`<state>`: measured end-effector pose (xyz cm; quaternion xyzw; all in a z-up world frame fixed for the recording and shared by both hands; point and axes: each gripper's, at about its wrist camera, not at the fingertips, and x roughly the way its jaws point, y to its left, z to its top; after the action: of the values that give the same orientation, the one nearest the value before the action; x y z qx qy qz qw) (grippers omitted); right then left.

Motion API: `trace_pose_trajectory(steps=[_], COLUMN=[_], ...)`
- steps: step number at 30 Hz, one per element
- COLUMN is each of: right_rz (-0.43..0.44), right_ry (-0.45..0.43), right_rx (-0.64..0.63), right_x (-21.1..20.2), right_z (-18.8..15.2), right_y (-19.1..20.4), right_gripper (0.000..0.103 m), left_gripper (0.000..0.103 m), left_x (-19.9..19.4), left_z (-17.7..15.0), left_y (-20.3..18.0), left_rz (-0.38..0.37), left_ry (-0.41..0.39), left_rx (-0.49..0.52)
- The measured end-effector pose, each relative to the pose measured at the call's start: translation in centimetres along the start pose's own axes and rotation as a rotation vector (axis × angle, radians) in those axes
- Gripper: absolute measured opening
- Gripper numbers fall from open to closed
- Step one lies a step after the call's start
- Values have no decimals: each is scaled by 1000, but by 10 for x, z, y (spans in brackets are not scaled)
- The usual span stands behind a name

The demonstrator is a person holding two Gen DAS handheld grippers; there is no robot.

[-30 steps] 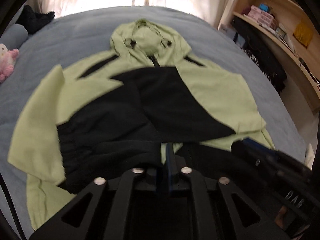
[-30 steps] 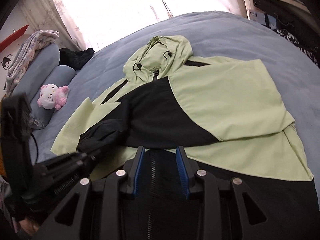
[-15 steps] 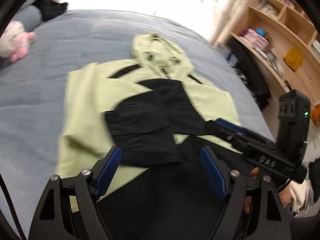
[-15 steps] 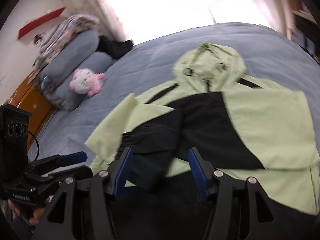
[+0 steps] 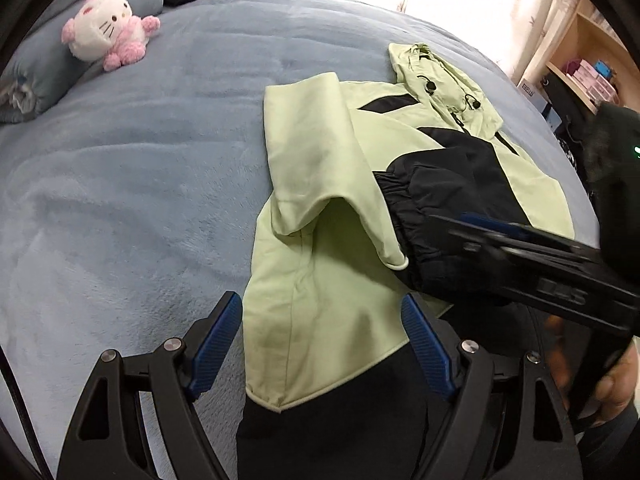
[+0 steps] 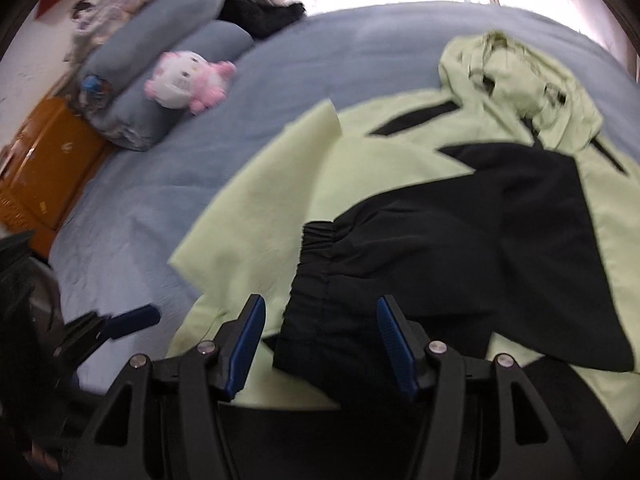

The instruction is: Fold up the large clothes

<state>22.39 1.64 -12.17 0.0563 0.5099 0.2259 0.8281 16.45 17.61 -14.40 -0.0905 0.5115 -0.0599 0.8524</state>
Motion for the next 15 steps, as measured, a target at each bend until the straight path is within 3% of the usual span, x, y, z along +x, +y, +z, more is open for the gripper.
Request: trace_pose_trajectory(steps=[6,11,14,15], right_rz=[-66,-231,-272,-275], right_ry=[70,87,91,82], right_rx=[61,-82,-141,-150], right_x=[38,53,57,55], right_z=[7,2,0,-2], right_y=[2,24,28,28], right_gripper=[69,74,73,64], left_gripper=[80,80,80,80], left_x=[9,21,27,27], left_z=[0,-2,-7,-7], left_y=[10,21,26,27], left_rz=[-15,-7,-25,-27], left_ry=[7,48,66,67], left_rx=[-26,-38,-45,-48])
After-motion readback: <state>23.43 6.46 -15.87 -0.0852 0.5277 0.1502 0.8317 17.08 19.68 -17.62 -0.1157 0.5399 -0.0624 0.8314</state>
